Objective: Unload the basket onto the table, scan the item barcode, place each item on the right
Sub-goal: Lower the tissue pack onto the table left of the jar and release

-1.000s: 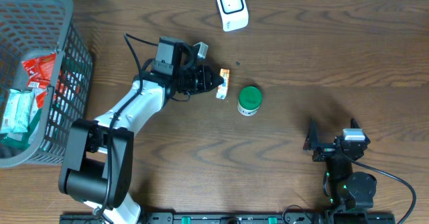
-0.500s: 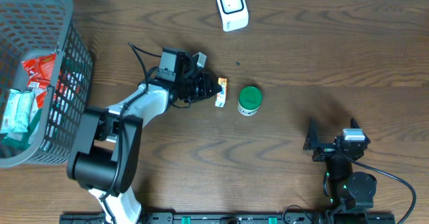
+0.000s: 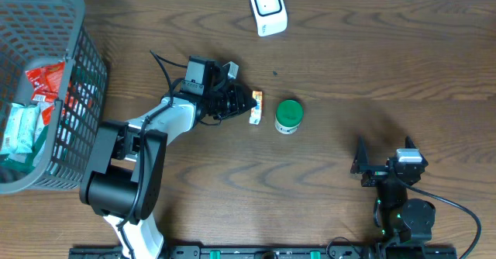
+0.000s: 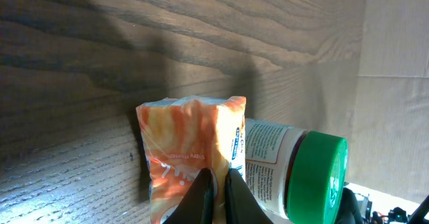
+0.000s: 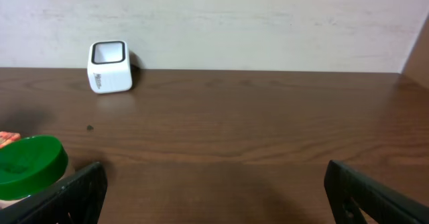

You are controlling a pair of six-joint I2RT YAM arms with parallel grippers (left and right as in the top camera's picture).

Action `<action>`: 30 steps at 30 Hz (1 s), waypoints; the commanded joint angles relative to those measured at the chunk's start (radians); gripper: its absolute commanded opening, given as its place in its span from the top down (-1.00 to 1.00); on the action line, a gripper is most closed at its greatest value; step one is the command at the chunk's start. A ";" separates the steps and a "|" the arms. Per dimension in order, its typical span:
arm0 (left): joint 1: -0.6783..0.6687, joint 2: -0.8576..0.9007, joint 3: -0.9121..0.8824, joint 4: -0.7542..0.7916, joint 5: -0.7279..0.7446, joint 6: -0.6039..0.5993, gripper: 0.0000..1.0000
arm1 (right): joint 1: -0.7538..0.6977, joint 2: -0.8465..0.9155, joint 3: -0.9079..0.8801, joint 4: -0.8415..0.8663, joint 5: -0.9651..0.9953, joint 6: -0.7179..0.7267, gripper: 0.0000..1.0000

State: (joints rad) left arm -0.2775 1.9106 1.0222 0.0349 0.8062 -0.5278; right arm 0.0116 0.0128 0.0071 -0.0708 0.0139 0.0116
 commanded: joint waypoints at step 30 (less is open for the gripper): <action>-0.056 -0.009 0.092 -0.092 -0.160 0.091 0.46 | 0.001 -0.002 -0.002 -0.004 -0.005 0.010 -0.99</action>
State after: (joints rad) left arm -0.2943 1.9114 1.0576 -0.0086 0.7448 -0.4889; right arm 0.0116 0.0128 0.0071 -0.0708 0.0143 0.0116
